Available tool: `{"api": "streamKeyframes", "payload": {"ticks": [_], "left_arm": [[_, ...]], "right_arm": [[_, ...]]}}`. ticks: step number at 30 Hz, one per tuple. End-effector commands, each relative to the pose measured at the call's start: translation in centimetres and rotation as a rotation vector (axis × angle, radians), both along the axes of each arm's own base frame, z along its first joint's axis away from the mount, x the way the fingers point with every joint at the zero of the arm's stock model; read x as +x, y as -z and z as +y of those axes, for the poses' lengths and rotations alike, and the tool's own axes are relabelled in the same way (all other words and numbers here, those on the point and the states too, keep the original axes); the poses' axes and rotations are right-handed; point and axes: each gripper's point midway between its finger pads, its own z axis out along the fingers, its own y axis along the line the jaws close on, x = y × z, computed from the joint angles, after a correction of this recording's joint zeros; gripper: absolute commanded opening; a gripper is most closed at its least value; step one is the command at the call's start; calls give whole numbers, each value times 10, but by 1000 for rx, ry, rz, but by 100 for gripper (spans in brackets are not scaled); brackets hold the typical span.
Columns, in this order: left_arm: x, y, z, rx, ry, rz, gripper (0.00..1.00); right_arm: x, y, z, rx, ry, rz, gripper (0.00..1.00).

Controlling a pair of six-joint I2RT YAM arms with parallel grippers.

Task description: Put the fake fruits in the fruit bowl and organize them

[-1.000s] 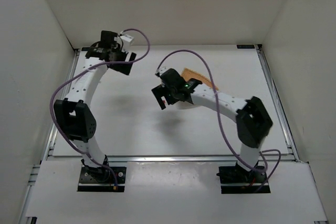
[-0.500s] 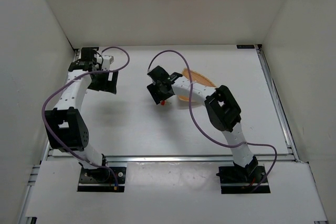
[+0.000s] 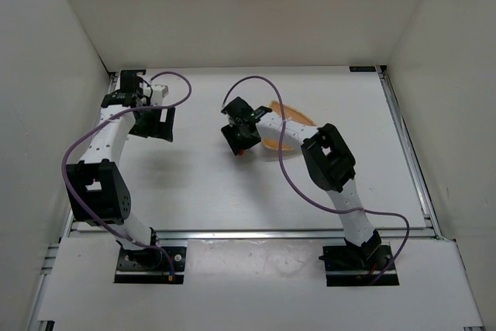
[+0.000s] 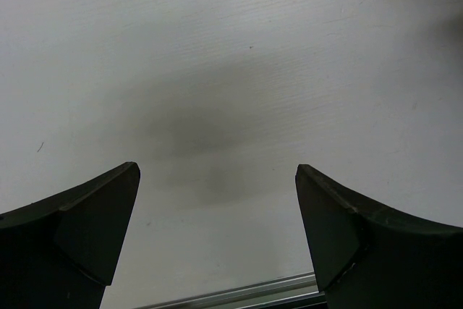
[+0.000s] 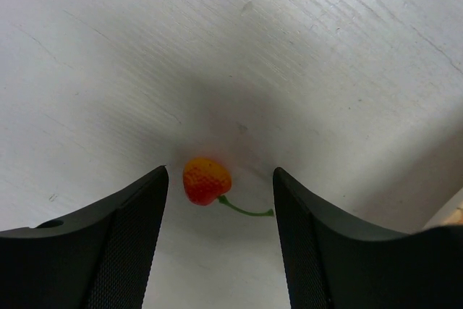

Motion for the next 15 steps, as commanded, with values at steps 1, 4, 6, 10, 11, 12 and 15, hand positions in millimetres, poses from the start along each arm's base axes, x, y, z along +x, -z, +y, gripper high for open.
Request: {"api": "streamKeyframes", "payload": {"ticks": [1, 4, 6, 10, 11, 12, 15], "left_arm": [[-1, -20, 4, 1, -16, -64, 100], [-1, -20, 8, 1, -27, -64, 100], [-1, -20, 8, 1, -27, -64, 100], [-4, -16, 8, 1, -27, -53, 100], [-4, -16, 8, 1, -27, -53, 100], [-4, -16, 8, 1, -27, -53, 100], [-3, -13, 11, 0, -36, -44, 100]], "right_arm": [[-3, 11, 4, -4, -4, 31, 62], [-3, 16, 2, -15, 10, 32, 60], [-4, 20, 2, -19, 18, 41, 56], [-7, 21, 1, -17, 24, 57, 36], [-8, 20, 3, -11, 20, 63, 34], [-8, 20, 3, -11, 20, 63, 34], [-12, 12, 6, 5, 29, 59, 28]]}}
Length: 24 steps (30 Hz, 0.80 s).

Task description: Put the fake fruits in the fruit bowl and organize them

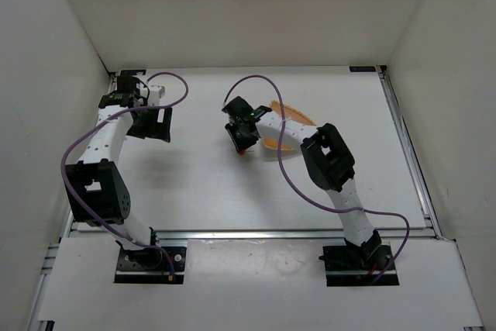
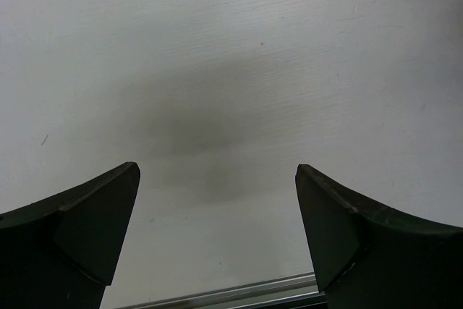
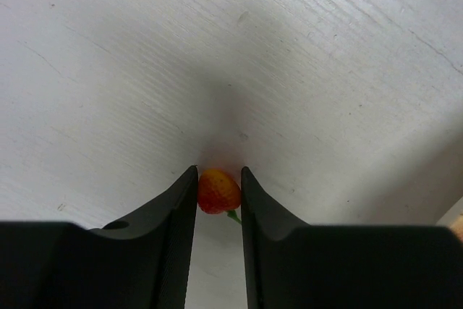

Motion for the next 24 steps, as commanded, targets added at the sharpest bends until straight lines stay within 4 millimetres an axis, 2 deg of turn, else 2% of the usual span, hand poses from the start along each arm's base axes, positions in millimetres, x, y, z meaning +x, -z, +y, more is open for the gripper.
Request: {"api": "streamKeyframes", "payload": {"ticks": [1, 3, 6, 7, 9, 10, 12, 13, 14, 15, 17, 18, 20, 21, 22, 24], "left_arm": [[-2, -15, 2, -1, -9, -50, 100], [-2, -15, 2, -1, -9, -50, 100], [-2, -15, 2, -1, -9, -50, 100], [-2, -15, 2, -1, -9, -50, 100], [-2, -15, 2, -1, -9, -50, 100], [-2, -15, 2, -1, -9, -50, 100], [-4, -15, 2, -1, -9, -50, 100], [-4, -15, 2, -1, -9, -50, 100], [-7, -16, 4, -1, -18, -51, 100], [-7, -16, 4, -1, -18, -51, 100], [-7, -16, 4, 0, -18, -60, 100], [-7, -16, 8, 0, -29, -60, 100], [-7, -16, 8, 0, -29, -60, 100], [-7, -16, 8, 0, -29, -60, 100], [-5, -20, 8, 1, -29, -72, 100], [-3, -23, 11, 14, -35, -81, 100]], "right_arm": [[-13, 4, 2, 0, 3, 44, 27], [-15, -8, 8, 21, 4, 31, 23], [-18, -36, 13, 82, 21, 28, 21], [-17, -60, 15, 122, 28, -1, 21], [-18, -83, 14, 161, 45, -23, 21], [-14, -110, 13, 207, 73, -77, 21], [-6, -125, -1, 224, 134, -114, 21], [0, -135, -17, 238, 197, -124, 21], [6, -138, -27, 241, 237, -131, 21], [21, -139, -47, 240, 305, -137, 21], [31, -132, -71, 227, 380, -126, 21], [43, -131, -91, 221, 439, -121, 21], [51, -115, -109, 188, 491, -86, 22], [58, -104, -126, 151, 534, -76, 24], [60, -98, -135, 128, 555, -70, 27], [69, -89, -153, 96, 608, -48, 35]]}}
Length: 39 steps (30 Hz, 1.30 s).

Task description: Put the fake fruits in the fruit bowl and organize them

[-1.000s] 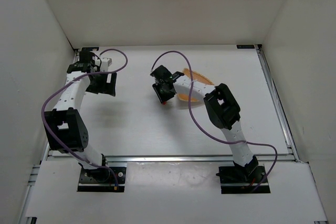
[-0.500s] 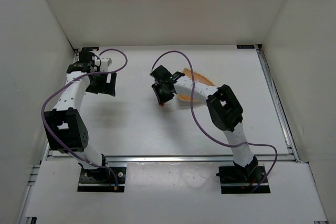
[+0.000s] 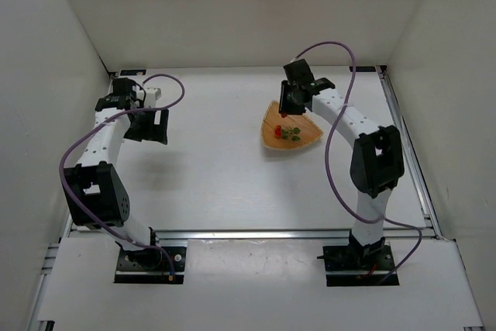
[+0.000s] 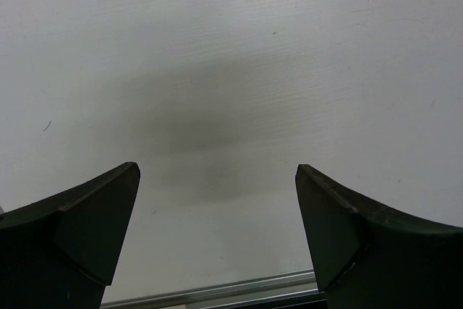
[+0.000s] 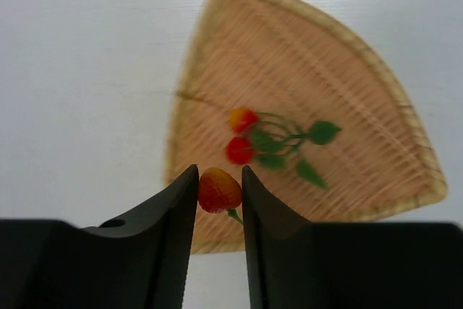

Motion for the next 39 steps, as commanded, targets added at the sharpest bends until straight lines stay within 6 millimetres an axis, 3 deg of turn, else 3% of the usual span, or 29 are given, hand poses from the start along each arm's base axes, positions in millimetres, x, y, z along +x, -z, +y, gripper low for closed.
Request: {"api": "streamKeyframes", "payload": {"ticks": [1, 4, 6, 8, 11, 13, 14, 15, 16, 17, 19, 20, 21, 23, 25, 28, 31, 33, 39], "left_arm": [[9, -31, 4, 17, -13, -104, 100], [11, -35, 11, 35, -20, -116, 100], [10, -39, 14, 37, -30, -128, 100], [6, -38, 18, 37, -42, -123, 100], [-2, -32, 25, 30, -68, -116, 100], [-6, -37, 31, 31, -96, -142, 100], [-11, -34, 36, 17, -122, -134, 100], [-12, -34, 40, 19, -134, -141, 100], [-13, -35, 42, 11, -140, -152, 100], [-19, -32, 46, -2, -168, -147, 100], [-23, -30, 51, -6, -200, -151, 100], [-23, -32, 54, -3, -210, -166, 100], [-25, -27, 60, -7, -236, -161, 100], [-28, -27, 61, 3, -253, -159, 100], [-29, -27, 63, 13, -257, -168, 100], [-26, -33, 62, -2, -290, -198, 100], [-20, -55, 46, -113, -316, -210, 100], [-17, -58, 33, -180, -266, -204, 100], [-21, -74, 23, -213, -229, -327, 100]], "right_arm": [[-6, 43, -25, -78, 77, 127, 40], [1, 36, -34, -83, 90, 126, 72], [2, 27, -41, -88, 97, 110, 89], [-3, 19, -45, -96, 94, 95, 99], [-13, -21, -66, -58, 128, 23, 99], [-30, -17, -83, -45, 143, 51, 99], [-36, -31, -100, -2, 168, 37, 99], [-42, -30, -112, 12, 186, 47, 99], [-57, -12, -125, 13, 206, 101, 99], [-61, -18, -153, 44, 269, 96, 99], [-76, -7, -177, 96, 329, 140, 99], [-79, -12, -202, 136, 393, 113, 99], [-96, 9, -214, 147, 429, 161, 99], [-105, 11, -244, 197, 516, 131, 99], [-121, 28, -252, 217, 541, 160, 99], [-132, 38, -264, 207, 580, 178, 99], [-132, 37, -269, 183, 597, 167, 99], [-133, 37, -272, 168, 608, 165, 99], [-131, 29, -276, 155, 617, 134, 99]]}}
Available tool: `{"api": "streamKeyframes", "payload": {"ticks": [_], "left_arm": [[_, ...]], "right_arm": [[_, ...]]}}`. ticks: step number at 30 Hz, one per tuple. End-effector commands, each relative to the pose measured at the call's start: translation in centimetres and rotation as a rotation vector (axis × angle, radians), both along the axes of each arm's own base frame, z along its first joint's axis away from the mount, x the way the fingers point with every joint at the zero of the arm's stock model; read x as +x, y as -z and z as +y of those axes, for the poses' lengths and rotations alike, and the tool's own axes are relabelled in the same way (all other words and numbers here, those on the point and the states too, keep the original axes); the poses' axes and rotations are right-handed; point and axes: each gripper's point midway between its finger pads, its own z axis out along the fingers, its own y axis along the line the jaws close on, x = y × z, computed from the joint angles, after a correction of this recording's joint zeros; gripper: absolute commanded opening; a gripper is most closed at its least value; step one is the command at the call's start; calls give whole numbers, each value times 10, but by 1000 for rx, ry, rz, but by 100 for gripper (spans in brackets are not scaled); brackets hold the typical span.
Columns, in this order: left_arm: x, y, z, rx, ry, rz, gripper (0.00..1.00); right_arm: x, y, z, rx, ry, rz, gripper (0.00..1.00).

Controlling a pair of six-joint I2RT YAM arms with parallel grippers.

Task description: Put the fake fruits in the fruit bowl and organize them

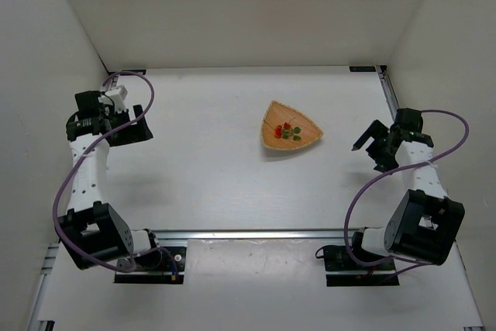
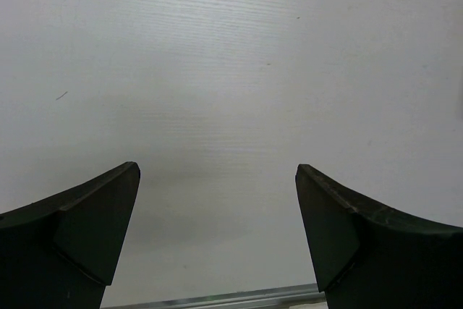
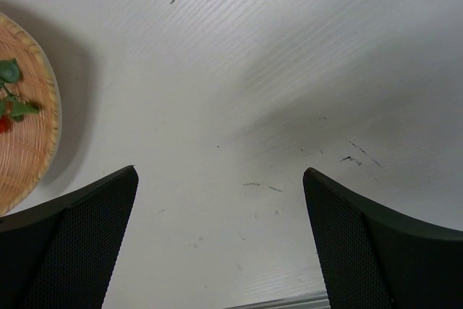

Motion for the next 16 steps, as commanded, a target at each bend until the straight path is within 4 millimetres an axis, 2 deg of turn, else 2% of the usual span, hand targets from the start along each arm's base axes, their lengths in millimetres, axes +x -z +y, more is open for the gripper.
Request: {"api": "streamKeyframes", "payload": {"ticks": [1, 4, 7, 8, 12, 15, 16], "left_arm": [[1, -28, -13, -53, 23, -118, 100], [-3, -28, -18, -91, 3, -96, 100], [-14, -26, -27, -203, 56, -107, 100], [-22, -27, -29, -287, 81, -133, 100], [-27, -32, -25, -444, 84, -163, 100], [-27, -30, -23, -443, 123, -156, 100], [-28, -30, -23, -440, 133, -147, 100]], "right_arm": [[10, -19, -7, -43, -3, -75, 99], [8, -18, -8, -51, 1, -73, 99], [8, -21, -8, -54, 2, -82, 99], [8, -21, -8, -54, 2, -82, 99], [9, -30, -10, -71, 7, -117, 99], [11, -37, -10, -82, 8, -159, 99], [10, -32, -10, -81, 8, -155, 99]]}}
